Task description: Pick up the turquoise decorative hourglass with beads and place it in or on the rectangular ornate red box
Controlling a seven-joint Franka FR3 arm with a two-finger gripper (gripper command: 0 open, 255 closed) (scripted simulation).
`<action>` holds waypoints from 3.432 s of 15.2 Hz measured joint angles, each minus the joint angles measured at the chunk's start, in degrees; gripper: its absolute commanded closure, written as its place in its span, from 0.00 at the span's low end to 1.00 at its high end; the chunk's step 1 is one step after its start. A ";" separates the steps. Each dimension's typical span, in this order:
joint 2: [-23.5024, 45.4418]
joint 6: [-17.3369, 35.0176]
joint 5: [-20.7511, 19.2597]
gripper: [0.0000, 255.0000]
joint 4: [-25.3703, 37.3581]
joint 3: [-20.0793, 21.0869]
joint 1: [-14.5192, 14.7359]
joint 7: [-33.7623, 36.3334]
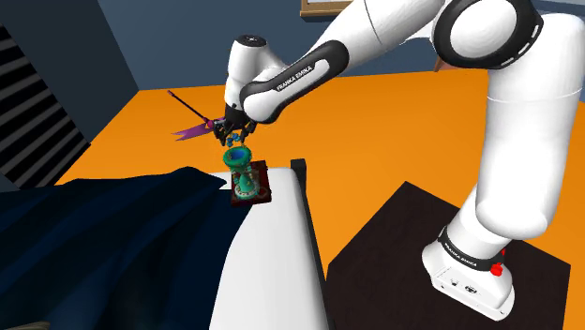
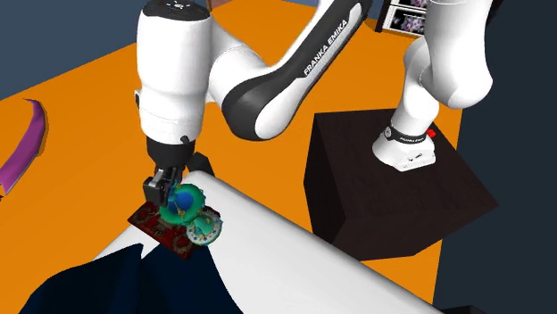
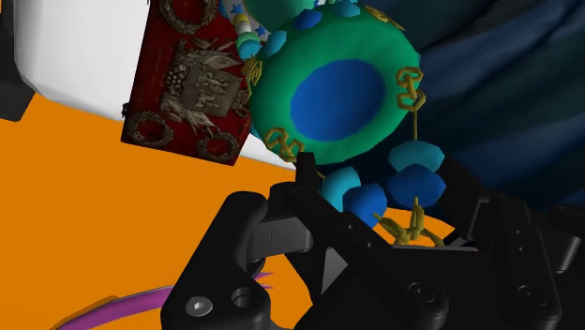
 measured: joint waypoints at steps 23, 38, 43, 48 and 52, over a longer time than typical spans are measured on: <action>21.78 -17.07 2.58 1.00 38.40 -1.58 -5.83 -15.46; 25.45 -8.18 1.71 1.00 33.08 -2.36 -5.93 -15.20; 27.26 -5.37 1.32 1.00 32.09 -2.75 -5.71 -15.00; 28.66 -3.71 1.07 1.00 32.23 -3.01 -5.58 -14.99; 28.65 -3.46 1.04 1.00 32.04 -3.02 -5.59 -14.96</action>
